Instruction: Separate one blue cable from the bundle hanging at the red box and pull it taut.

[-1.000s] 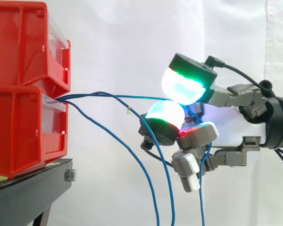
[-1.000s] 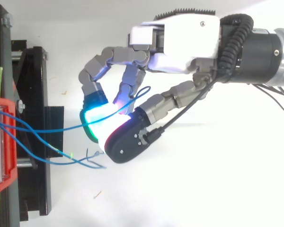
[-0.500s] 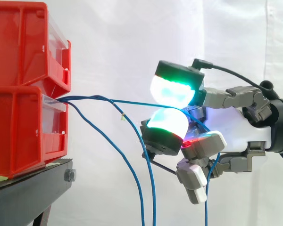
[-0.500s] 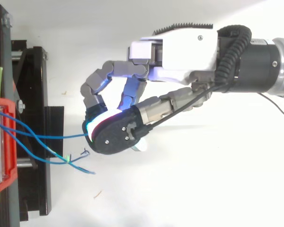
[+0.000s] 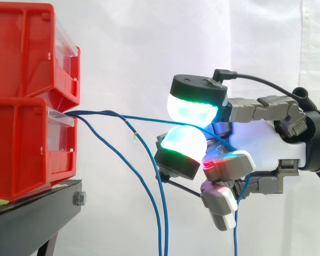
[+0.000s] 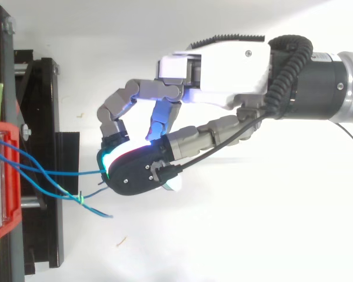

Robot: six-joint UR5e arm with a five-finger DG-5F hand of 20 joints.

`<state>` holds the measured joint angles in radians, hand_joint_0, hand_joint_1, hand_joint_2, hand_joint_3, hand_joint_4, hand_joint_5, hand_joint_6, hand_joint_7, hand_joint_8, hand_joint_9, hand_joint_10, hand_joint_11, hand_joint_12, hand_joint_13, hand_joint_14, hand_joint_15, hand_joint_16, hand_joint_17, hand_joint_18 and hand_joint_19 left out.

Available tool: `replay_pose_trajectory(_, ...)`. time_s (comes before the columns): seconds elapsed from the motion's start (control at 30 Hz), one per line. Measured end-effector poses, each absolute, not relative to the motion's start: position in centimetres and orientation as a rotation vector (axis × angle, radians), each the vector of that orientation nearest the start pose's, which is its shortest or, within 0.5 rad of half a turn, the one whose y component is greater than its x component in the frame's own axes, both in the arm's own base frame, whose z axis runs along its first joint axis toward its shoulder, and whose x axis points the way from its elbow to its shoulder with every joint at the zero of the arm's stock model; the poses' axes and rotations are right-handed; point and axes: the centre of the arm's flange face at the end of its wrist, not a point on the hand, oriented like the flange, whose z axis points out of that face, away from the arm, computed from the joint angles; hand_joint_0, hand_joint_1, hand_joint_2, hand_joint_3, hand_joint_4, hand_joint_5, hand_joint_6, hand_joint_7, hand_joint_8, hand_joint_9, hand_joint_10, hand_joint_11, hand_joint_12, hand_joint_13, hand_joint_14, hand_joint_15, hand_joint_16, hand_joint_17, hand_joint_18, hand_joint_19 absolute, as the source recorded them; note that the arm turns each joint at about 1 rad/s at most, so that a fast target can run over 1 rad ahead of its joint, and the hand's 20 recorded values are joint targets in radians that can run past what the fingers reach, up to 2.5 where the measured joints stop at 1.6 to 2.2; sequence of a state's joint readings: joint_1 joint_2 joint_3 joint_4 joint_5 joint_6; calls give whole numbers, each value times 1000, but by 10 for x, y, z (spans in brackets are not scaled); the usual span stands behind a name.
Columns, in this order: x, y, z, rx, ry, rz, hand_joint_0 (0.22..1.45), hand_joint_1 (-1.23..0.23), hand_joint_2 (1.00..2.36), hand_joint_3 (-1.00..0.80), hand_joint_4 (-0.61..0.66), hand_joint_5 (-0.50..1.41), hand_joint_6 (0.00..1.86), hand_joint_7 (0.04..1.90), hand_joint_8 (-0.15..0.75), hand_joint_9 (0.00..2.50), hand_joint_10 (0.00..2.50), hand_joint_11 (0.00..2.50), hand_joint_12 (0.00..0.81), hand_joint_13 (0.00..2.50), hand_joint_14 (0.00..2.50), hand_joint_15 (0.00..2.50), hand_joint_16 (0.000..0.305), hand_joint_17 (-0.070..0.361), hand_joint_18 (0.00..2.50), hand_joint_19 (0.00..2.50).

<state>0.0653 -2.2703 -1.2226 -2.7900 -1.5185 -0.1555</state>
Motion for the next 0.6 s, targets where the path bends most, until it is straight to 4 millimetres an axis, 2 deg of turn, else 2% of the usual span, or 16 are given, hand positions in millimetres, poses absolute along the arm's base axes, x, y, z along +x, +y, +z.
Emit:
replay_pose_trajectory(0.4,749,-85,253,1163,1242,1160,617,-671,1024,-52,179,-201,861,1151,380,1209,22,1182,472,1147,22,683,58,131,1032,555)
replay_pose_trajectory(0.6,750,-81,252,1184,1228,1164,633,-686,1022,-133,197,-213,863,1097,363,1162,23,1176,460,1132,23,699,56,126,1009,562)
